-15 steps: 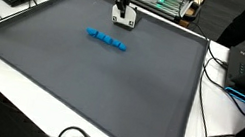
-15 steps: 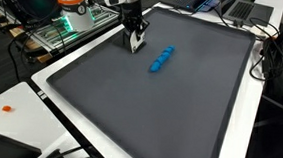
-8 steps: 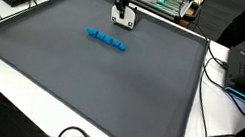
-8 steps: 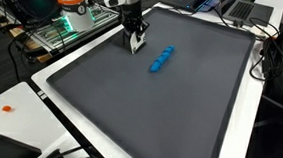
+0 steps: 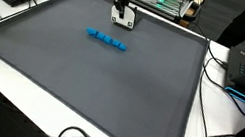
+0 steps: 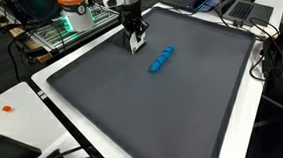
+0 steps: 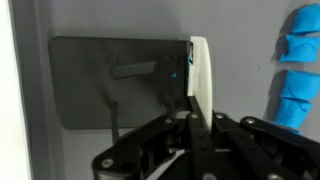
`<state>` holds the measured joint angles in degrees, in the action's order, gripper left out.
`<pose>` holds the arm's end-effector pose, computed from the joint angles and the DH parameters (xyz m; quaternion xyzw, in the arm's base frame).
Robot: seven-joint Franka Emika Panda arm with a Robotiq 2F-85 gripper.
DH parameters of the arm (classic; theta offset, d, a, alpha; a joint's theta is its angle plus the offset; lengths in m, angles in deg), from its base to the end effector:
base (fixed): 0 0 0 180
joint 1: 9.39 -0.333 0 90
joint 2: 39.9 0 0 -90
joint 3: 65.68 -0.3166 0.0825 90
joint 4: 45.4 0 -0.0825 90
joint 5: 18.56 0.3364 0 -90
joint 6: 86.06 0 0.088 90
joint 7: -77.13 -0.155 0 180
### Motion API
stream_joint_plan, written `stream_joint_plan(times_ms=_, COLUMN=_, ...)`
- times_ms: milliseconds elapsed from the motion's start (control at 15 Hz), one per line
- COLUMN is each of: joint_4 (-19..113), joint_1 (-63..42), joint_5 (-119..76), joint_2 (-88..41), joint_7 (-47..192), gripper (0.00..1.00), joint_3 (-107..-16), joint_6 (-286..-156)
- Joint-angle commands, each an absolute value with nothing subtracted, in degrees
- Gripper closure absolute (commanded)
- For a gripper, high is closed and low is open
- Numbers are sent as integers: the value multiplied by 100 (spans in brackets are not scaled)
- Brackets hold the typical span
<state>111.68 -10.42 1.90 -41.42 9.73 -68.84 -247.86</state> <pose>0.3905 0.0161 0.2341 -0.7503 0.6559 -0.0062 0.0832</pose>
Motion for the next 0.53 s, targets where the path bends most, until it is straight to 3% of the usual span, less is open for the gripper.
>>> stream_joint_plan(times_ms=0, joint_4=11220, joint_1=-1068, joint_5=197, joint_2=-4020, joint_7=1123, gripper=99, joint_3=-6840, joint_6=-24734)
stream_joint_plan(times_ms=67, joint_4=11220, joint_1=-1081, joint_5=234, joint_2=-4040, joint_7=1262, gripper=99, joint_3=-6845, joint_6=-24729)
stream_joint_plan(times_ms=133, joint_4=11215, joint_1=-1047, joint_5=18, joint_2=-4038, joint_7=1123, gripper=71, joint_3=-6836, joint_6=-24709)
stream_joint_plan(times_ms=200, joint_4=11202, joint_1=-1037, joint_5=-60, joint_2=-4084, joint_7=1151, gripper=70, joint_3=-6830, joint_6=-24672)
stream_joint_plan(times_ms=467, joint_4=11190, joint_1=-902, joint_5=-1079, joint_2=-4392, joint_7=749, gripper=41, joint_3=-6721, joint_6=-24423)
